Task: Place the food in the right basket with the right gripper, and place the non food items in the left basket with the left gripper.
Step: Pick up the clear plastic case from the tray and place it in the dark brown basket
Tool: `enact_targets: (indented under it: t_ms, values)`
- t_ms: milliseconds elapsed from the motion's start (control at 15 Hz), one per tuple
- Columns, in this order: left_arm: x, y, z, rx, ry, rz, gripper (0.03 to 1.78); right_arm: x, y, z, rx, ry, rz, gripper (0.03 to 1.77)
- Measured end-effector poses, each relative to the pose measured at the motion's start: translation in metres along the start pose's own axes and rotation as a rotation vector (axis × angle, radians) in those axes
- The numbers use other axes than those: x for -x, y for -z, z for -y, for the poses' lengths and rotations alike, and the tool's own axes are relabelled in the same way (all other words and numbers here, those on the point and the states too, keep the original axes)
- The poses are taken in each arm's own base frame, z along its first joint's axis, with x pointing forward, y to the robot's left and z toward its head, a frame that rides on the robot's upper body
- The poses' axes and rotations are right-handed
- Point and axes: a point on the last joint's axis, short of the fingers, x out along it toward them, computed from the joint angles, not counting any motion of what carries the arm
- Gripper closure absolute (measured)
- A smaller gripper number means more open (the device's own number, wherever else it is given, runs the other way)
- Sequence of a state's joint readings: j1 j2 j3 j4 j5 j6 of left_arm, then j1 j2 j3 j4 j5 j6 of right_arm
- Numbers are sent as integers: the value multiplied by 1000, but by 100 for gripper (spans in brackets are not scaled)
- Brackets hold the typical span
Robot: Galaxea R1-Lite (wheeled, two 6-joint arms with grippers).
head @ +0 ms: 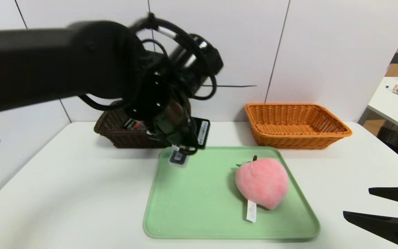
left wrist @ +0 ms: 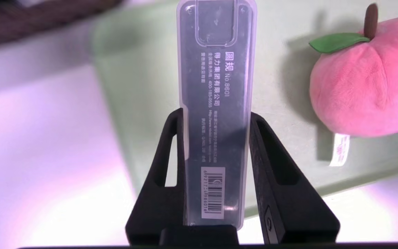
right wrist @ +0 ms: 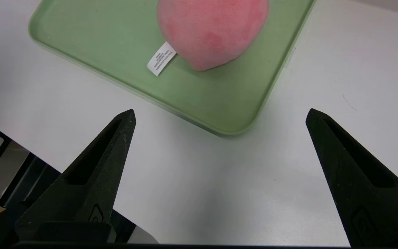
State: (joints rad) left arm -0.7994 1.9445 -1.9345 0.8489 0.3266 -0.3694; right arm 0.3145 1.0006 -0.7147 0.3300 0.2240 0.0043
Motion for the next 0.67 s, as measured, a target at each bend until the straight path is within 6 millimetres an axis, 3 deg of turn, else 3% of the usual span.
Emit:
enact_targets:
  t_ms: [333, 467, 667]
  values:
    - [35, -26, -83, -289, -10, 104, 126, 1, 0, 0, 1, 1, 3, 10]
    - [37, -35, -112, -414, 5, 151, 126, 1, 0, 0, 1, 2, 2, 10]
    - [24, -47, -146, -590, -3, 229, 126, 1, 0, 0, 0, 2, 3, 10]
